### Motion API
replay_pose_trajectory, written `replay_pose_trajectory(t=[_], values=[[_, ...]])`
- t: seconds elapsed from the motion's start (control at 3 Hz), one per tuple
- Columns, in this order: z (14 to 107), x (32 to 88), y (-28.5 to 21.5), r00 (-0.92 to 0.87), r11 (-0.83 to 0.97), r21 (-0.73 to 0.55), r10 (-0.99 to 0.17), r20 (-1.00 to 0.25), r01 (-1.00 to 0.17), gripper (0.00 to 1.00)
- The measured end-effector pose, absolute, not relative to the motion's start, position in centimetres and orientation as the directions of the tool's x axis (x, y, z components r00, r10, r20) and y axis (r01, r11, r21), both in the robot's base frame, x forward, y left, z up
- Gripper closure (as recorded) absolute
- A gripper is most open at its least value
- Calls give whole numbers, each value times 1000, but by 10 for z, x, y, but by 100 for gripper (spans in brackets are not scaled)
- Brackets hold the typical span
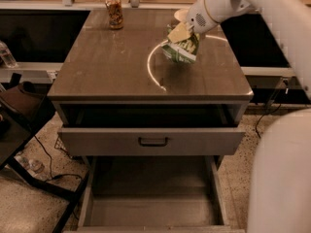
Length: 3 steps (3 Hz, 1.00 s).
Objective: Place green jalapeno chip bag into middle drawer
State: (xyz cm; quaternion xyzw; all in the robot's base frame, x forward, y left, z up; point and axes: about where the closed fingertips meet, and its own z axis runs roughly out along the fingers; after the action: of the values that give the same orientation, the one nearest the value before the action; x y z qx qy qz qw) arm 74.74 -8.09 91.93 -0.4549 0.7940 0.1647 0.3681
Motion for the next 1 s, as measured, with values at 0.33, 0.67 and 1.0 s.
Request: replay_pose_trajectory(t=[0.33,0.67,1.0], values=[[976,698,-103,-263,576,-154,-573,-776,-803,100],[1067,603,-95,-130,640,-256,-492,-861,-725,100],[1091,540,-56,-20,635,-306,-452,-892,-709,100]])
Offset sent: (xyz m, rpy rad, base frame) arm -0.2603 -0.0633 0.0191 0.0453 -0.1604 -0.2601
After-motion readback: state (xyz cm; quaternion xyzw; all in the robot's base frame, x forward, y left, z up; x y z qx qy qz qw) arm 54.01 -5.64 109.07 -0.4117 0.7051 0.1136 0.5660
